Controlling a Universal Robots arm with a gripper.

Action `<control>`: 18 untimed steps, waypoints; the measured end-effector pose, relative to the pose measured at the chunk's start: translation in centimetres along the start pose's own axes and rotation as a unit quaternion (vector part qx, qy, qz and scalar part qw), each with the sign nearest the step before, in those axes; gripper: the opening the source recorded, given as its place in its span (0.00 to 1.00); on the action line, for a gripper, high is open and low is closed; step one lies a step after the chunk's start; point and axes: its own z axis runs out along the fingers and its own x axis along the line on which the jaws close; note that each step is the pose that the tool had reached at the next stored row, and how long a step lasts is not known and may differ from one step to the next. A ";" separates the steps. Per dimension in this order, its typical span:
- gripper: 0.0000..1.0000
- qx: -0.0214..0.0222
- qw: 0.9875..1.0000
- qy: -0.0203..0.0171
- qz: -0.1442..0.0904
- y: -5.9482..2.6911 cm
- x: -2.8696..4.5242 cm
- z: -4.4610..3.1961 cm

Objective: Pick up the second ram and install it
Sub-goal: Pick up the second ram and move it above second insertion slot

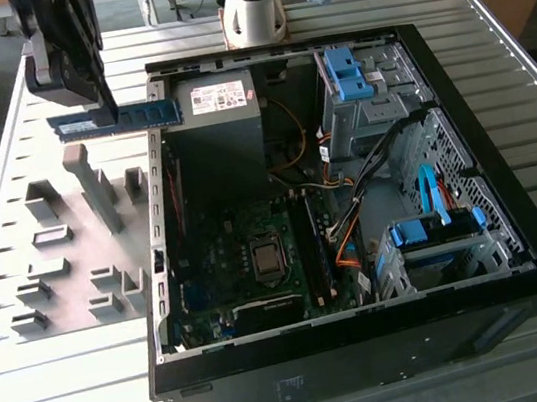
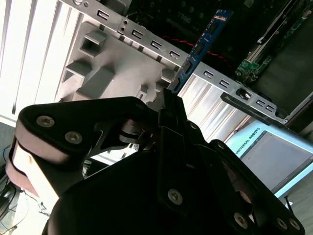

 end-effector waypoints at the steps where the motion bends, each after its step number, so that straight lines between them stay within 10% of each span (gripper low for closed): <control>1: 0.13 0.000 1.000 0.000 0.000 -0.11 0.00 0.00; 18: 0.13 0.000 1.000 0.000 0.000 -1.92 -0.08 0.00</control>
